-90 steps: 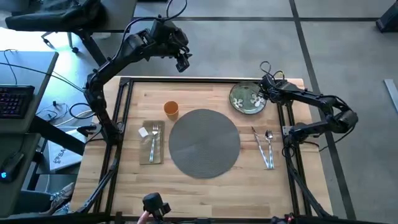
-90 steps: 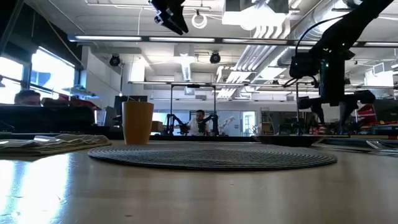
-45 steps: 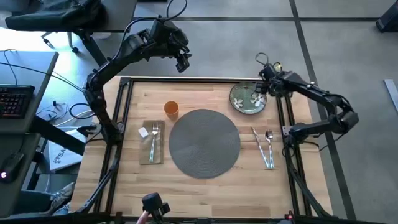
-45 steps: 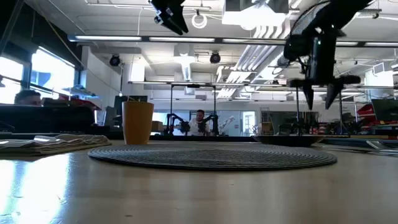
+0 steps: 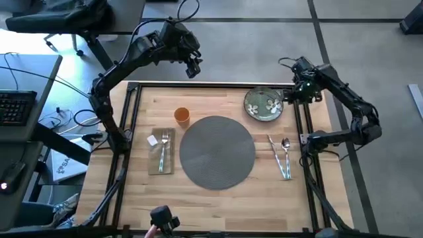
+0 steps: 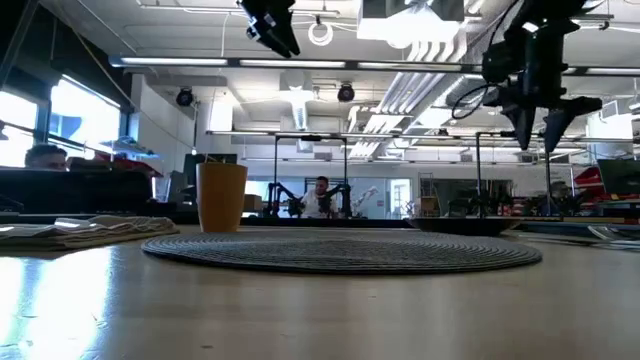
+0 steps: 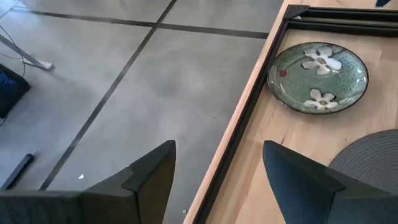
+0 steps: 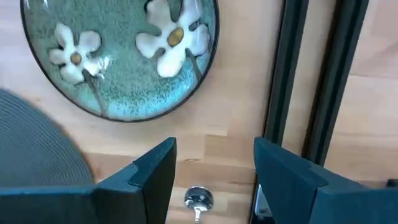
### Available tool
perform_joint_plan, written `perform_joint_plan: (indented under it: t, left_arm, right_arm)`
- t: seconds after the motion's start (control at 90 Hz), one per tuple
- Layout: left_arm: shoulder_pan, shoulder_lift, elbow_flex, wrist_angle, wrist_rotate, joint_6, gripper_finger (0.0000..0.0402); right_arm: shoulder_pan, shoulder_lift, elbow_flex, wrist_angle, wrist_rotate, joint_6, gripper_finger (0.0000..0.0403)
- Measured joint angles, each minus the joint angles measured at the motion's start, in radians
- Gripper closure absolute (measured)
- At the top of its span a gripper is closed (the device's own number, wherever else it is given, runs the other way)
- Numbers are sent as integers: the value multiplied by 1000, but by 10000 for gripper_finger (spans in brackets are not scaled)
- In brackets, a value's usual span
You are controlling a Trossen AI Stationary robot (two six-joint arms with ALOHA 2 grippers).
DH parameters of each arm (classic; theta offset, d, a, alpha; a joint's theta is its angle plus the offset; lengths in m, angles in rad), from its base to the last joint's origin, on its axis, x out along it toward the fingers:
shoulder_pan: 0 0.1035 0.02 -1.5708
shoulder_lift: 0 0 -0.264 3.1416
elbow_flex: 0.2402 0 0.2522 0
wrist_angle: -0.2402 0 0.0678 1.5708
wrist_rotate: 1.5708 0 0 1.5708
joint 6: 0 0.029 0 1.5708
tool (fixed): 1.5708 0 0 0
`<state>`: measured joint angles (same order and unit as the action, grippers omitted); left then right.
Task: Set table place
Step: Put the green plate on the gray table mat
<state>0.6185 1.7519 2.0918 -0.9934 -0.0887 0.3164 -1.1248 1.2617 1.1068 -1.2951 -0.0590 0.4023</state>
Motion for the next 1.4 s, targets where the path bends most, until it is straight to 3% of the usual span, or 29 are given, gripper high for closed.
perform_joint_plan:
  t: [0.244,0.389,0.522,0.9,1.256,1.4]
  left_arm:
    - [-6,-3,0,-12,-1,-18,179]
    - [-6,-3,0,-18,-1,-18,179]
    - [-6,-3,0,-17,-1,-18,179]
    - [-6,-3,0,-42,-6,-18,179]
    - [-6,-3,0,-42,-5,-23,179]
    - [-6,-3,0,-42,-2,-43,179]
  right_arm:
    - [-40,1,-235,215,-60,82,210]
    - [-39,0,-393,503,-158,181,210]
    - [-38,-1,-456,721,-190,283,210]
    - [-41,-46,-437,616,7,218,210]
    - [-53,-44,-481,698,22,250,210]
    - [-66,-44,-542,790,-91,287,210]
